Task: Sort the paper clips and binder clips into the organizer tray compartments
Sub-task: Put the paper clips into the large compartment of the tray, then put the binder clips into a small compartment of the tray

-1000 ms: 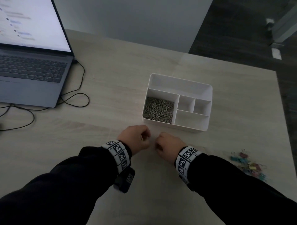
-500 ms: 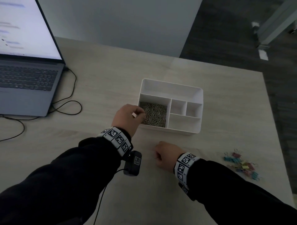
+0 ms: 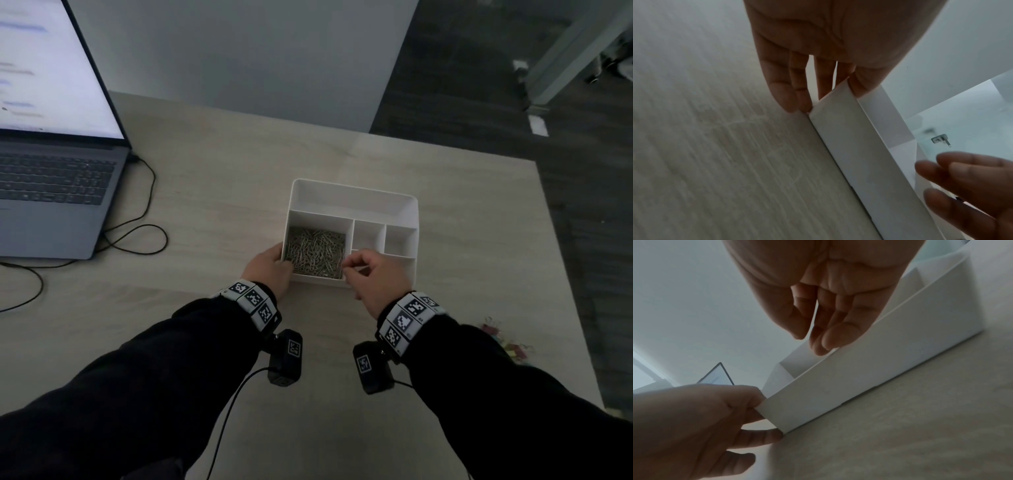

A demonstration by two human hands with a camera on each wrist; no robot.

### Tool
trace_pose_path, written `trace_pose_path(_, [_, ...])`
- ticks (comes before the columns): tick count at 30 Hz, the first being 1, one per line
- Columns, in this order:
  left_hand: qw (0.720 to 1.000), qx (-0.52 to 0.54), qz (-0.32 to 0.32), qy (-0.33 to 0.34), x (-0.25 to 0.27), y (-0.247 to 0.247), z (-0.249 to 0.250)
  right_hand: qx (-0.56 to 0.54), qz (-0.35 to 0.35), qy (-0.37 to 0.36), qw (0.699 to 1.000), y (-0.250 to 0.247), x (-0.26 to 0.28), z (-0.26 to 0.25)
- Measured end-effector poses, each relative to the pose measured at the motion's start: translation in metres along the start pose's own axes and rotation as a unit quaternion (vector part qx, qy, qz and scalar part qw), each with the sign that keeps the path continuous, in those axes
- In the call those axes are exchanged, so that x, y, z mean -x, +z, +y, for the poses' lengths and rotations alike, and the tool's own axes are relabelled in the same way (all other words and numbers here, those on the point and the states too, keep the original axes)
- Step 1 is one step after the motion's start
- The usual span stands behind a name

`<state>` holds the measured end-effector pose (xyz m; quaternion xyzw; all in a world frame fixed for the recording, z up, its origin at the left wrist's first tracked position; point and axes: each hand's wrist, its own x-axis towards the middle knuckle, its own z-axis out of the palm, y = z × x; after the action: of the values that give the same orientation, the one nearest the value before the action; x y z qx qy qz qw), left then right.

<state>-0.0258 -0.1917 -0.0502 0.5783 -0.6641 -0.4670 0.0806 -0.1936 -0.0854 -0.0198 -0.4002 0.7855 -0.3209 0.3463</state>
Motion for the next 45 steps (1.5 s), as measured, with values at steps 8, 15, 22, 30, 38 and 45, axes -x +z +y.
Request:
trace_pose_path(8, [0.999,-0.030,0.002,-0.013,0.028,-0.002,-0.022,0.045,0.007,0.000,0.999,-0.012,0.036,0.025])
trace_pose_path(15, [0.999,-0.036,-0.006,-0.016,0.054,-0.002,-0.031,0.079,0.010,0.011,0.997,-0.019,0.065,0.041])
trace_pose_path(22, [0.991,-0.058,0.118,0.032,0.065,0.001,-0.001,0.063,0.006,0.023,0.998,-0.039,0.091,0.059])
trace_pose_path(30, [0.978,-0.054,-0.040,0.197,0.101,0.078,0.067,0.047,0.043,0.078,0.995,-0.098,0.127,0.116])
trace_pose_path(38, [0.904,-0.268,-0.239,0.232,0.114,0.189,0.107,0.037,0.167,0.115,0.979,-0.169,0.158,0.200])
trace_pose_path(45, [0.856,-0.400,-0.249,0.213,0.103,0.239,0.128,0.051,0.081,0.215,0.972,-0.201,0.160,0.241])
